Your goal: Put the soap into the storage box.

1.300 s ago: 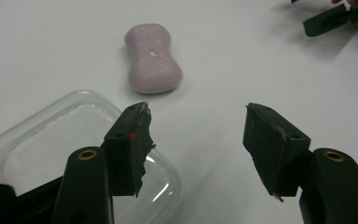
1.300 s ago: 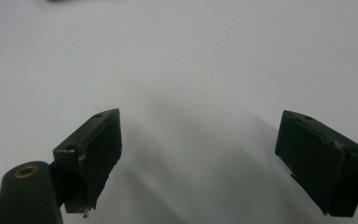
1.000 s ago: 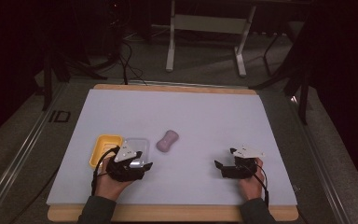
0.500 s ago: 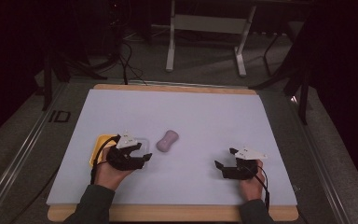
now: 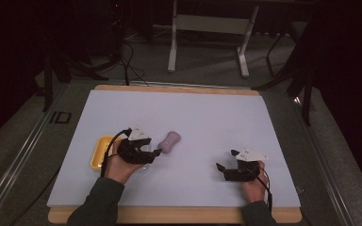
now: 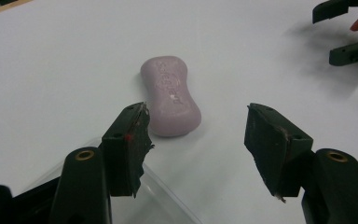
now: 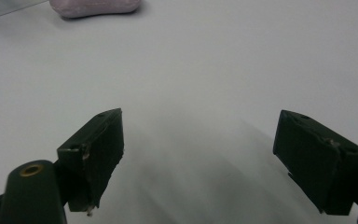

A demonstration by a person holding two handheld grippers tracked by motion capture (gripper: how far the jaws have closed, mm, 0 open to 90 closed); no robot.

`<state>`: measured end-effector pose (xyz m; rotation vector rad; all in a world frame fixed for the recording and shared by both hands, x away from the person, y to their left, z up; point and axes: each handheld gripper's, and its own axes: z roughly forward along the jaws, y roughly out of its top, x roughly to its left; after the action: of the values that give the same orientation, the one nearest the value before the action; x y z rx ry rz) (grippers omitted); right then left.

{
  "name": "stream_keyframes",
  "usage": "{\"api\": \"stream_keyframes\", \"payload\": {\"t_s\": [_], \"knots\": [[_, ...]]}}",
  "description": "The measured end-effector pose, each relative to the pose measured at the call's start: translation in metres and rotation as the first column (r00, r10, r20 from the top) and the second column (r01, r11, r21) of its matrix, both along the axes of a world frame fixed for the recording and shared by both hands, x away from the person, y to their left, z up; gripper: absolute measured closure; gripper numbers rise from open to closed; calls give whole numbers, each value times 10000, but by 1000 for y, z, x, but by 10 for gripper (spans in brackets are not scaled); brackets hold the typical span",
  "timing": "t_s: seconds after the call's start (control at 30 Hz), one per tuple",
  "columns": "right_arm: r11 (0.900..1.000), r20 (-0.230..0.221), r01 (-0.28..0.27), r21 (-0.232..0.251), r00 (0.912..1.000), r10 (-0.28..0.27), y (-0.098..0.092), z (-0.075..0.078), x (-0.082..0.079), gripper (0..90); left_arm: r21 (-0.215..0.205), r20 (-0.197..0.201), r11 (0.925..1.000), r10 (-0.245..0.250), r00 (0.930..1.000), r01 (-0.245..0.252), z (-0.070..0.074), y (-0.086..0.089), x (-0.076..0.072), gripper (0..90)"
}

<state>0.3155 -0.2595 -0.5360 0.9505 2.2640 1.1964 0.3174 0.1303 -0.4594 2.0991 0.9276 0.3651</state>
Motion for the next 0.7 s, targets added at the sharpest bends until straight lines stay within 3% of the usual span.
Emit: {"api": "stream_keyframes", "payload": {"t_s": [0.33,0.7], "knots": [[9998,4,-95,-183,10000,95,2,0,0,158,35,81,10000,55,10000,-55,12,-9,9,393],[9993,43,-127,-364,9999,129,4,-1,0,158,377,44,9993,-65,10000,63,16,-20,19,384]]}}
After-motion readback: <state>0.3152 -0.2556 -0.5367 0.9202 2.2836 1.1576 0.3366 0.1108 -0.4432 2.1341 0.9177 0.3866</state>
